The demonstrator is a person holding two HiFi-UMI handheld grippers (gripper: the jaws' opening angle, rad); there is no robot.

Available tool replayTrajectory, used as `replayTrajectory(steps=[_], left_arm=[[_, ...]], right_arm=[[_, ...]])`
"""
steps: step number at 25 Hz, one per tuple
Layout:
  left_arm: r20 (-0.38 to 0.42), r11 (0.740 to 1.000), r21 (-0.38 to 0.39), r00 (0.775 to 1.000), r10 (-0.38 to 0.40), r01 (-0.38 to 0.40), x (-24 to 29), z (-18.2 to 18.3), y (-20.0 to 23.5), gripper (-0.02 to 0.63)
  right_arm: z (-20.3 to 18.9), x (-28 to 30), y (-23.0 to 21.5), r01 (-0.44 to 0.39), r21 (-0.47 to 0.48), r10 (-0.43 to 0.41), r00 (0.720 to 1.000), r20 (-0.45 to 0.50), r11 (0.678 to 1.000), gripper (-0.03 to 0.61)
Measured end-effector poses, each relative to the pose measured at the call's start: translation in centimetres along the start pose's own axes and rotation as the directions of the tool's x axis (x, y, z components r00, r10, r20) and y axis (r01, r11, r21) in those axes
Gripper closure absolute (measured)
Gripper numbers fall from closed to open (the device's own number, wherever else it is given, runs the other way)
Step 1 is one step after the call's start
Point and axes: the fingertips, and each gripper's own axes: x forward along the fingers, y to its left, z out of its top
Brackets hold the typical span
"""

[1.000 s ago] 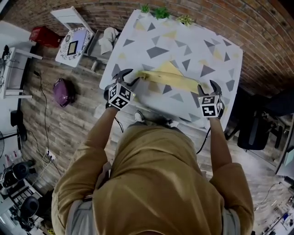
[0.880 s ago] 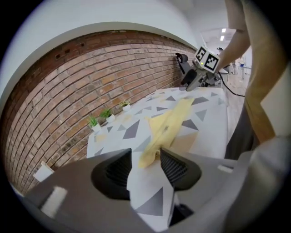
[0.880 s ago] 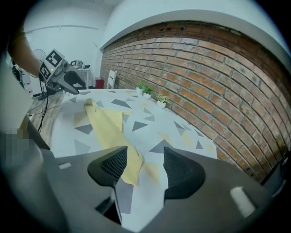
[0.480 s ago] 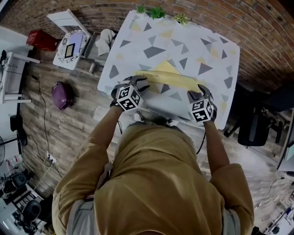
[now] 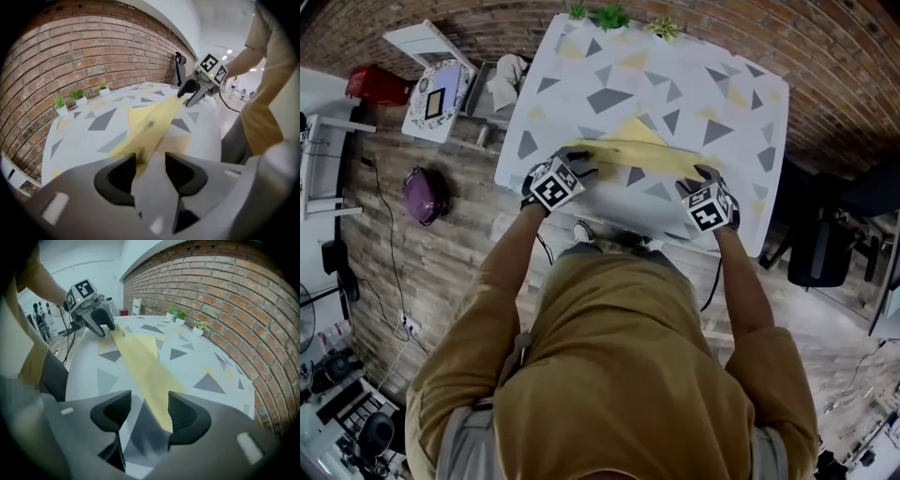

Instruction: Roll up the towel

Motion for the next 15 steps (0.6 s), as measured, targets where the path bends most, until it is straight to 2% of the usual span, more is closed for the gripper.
replayTrajectory(steps=[8,12,15], left_arm=[[-0.039,1.0,-0.003,0.999,-0.022,0.022,-0.4,-1.1,-0.1,0.402],[0.02,0.998,0.06,1.0,0.006,-0.007,-1.1,0.6,0.2,0.402],[0.041,0.995,0.099,0.999,-0.003,-0.001,-0.9,1.3,-0.2,0.403]], right_arm=[[0.3,-0.3,-0.7,-0.071,0.05,0.071,0.997,-0.005,0.996,0.331],[0.3,-0.3,-0.6,-0.085,0.039,0.086,0.996,-0.019,0.996,0.331],[0.3,-0.2,-0.6,-0.092,0.042,0.093,0.995,-0.022,0.995,0.331]])
